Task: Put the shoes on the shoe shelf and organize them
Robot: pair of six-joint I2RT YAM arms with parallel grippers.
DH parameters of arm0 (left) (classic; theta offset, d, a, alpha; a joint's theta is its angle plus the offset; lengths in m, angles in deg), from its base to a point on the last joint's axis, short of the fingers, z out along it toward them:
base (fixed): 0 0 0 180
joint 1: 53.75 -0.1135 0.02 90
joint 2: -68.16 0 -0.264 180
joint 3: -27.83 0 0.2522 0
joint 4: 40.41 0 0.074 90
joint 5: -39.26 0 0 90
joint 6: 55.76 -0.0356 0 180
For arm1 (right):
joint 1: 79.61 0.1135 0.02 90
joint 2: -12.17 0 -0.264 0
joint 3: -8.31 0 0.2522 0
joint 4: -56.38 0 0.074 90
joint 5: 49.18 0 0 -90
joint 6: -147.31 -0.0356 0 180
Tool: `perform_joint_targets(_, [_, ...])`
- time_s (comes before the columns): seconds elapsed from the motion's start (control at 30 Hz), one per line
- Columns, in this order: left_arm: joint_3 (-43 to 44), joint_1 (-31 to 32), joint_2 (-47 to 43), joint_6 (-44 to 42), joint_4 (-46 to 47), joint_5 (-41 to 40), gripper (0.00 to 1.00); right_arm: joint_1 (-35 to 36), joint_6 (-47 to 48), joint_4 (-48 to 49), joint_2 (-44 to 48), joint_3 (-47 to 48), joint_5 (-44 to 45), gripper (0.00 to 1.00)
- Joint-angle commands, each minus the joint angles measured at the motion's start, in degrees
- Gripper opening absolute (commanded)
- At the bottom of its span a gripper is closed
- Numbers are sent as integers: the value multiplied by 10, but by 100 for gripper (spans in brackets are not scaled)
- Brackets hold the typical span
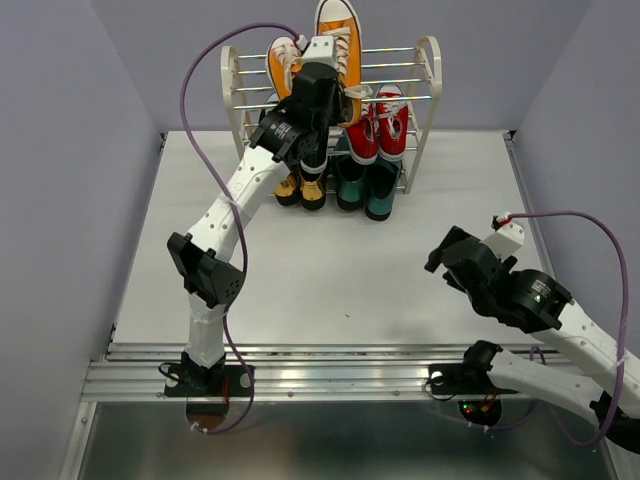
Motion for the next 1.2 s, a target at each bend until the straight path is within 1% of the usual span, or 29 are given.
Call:
perform_joint_targets(0.0, [28, -10, -30, -1, 72, 2, 0, -3, 0, 21, -5, 24, 15, 100])
perform_joint_targets(0.1, [31, -12, -26, 0, 72, 10, 0, -3, 1, 23, -8, 24, 13, 100])
perform_joint_targets(0.13, [40, -13, -24, 2, 66, 12, 2, -3, 1, 24, -8, 25, 12, 100])
perform_joint_targets(0.2, [49, -15, -18, 4, 57, 14, 10, -3, 1, 24, -10, 28, 12, 100])
perform_joint_targets(0.33, [53, -16, -18, 7, 53, 18, 16, -3, 2, 25, -10, 30, 10, 100])
perform_joint_targets(0.37, [54, -16, -18, 7, 53, 19, 24, -3, 1, 24, -9, 30, 10, 100])
perform_joint_targets(0.4, [54, -17, -20, 7, 54, 21, 26, -3, 1, 23, -10, 30, 9, 100])
perform_joint_targets(0.43, [54, -17, -20, 7, 56, 26, 31, -3, -1, 22, -8, 29, 8, 100])
perform_joint_targets(0.6, [55, -16, -29, 6, 61, 42, 35, -3, -2, 21, -5, 27, 9, 100])
perform_joint_targets(0.63, [54, -17, -32, 7, 62, 48, 40, -3, -3, 20, -4, 27, 9, 100])
perform_joint_targets(0.67, [53, -16, -34, 8, 64, 51, 43, -3, -3, 19, -3, 28, 9, 100])
perform_joint_targets(1.0, [31, -17, -97, 16, 82, 83, 44, -3, -2, 24, -6, 27, 3, 100])
perform_joint_targets(1.03, [31, -16, -108, 16, 85, 86, 45, -3, 0, 26, -7, 27, 3, 100])
perform_joint_targets(1.1, [31, -17, -125, 16, 87, 92, 49, -3, 0, 29, -7, 28, 2, 100])
perform_joint_targets(1.17, [28, -17, -137, 17, 88, 101, 51, -3, 4, 30, -10, 28, 1, 100])
